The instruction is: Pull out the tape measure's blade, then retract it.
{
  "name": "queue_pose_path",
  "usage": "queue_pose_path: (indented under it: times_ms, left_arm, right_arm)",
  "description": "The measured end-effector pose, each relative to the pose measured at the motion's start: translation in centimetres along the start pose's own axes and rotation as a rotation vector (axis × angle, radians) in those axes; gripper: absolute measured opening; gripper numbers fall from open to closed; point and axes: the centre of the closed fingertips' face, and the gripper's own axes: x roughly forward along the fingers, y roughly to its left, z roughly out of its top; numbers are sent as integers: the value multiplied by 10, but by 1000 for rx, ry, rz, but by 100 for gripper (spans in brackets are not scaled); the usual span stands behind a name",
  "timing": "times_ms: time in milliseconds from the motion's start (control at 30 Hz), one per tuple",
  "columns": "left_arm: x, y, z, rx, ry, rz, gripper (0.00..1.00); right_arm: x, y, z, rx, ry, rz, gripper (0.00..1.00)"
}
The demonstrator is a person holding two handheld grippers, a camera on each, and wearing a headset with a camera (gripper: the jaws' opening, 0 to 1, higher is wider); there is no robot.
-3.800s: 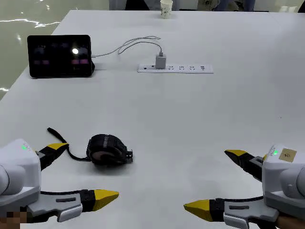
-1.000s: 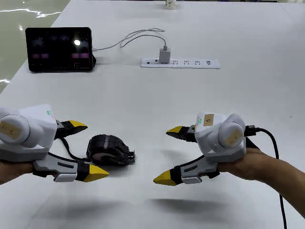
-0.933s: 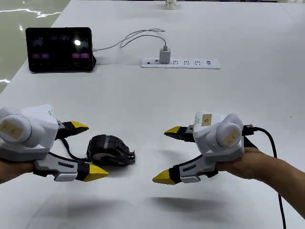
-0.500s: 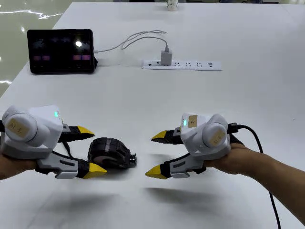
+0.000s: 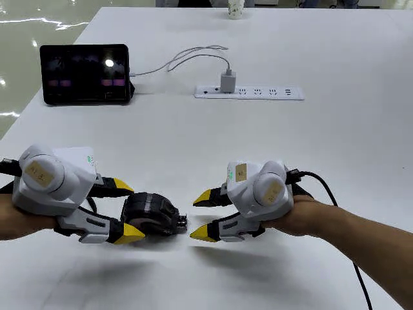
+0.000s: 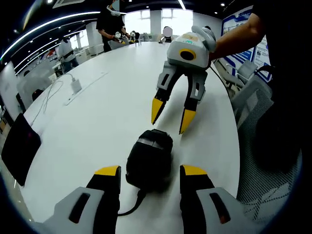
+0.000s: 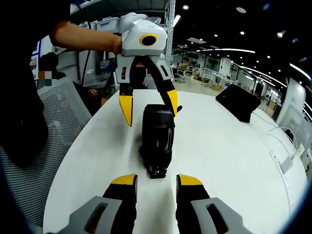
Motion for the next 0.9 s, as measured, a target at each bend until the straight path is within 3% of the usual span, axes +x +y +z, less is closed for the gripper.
queue_pose_path:
  times_ms: [633, 900]
  left_arm:
    - [5, 4, -8, 61, 66, -44, 30]
    - [7, 6, -9, 78, 69, -50, 26]
  right_arm:
    - [23, 0, -5, -25, 47, 54, 14]
    - [27, 0, -6, -34, 50, 61, 12]
